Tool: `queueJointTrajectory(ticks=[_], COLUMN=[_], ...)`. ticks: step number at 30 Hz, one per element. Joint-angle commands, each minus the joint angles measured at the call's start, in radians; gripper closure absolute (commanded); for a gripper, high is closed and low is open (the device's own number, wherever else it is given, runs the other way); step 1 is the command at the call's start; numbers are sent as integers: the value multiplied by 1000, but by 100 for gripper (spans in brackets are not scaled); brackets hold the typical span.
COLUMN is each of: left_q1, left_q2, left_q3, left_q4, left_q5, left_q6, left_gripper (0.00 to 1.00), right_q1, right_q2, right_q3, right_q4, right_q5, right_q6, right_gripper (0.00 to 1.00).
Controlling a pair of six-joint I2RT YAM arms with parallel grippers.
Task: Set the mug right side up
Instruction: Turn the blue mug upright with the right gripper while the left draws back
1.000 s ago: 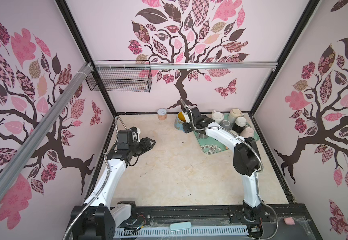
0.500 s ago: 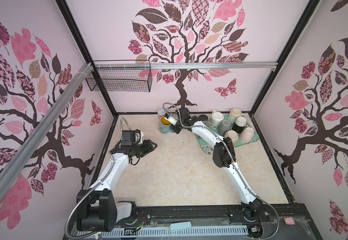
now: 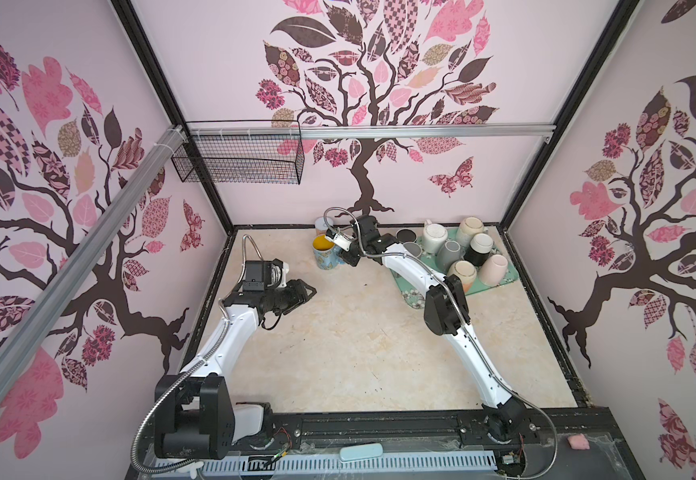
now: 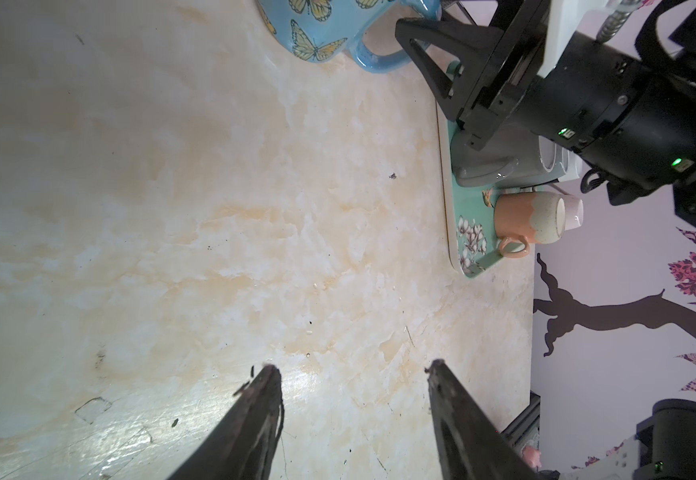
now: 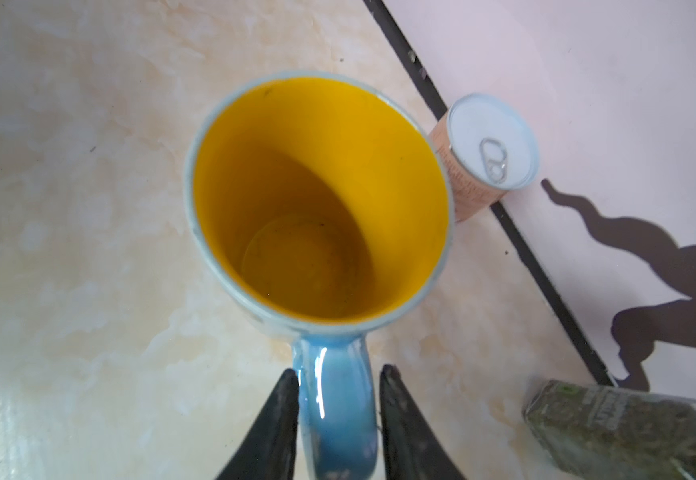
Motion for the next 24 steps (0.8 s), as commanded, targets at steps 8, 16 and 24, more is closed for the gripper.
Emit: queueJointTrajectory(ticks=[8,16,24], left_q1=[4,4,4], left_q2=[-4,-15,-25], left_q3=[-12,-13,-22], left_q4=[24,18,19], left_q5=[7,4,1], left_q6=[14,17,11], left_gripper=[42,42,42], right_q1=[8,8,7], right_q2=[18,32,26], right_q3=[25,9,9], right_q4=[96,189,186], right_q5=[-5,75,32], right_q6=[-3,42,98], right_gripper=[60,61,59])
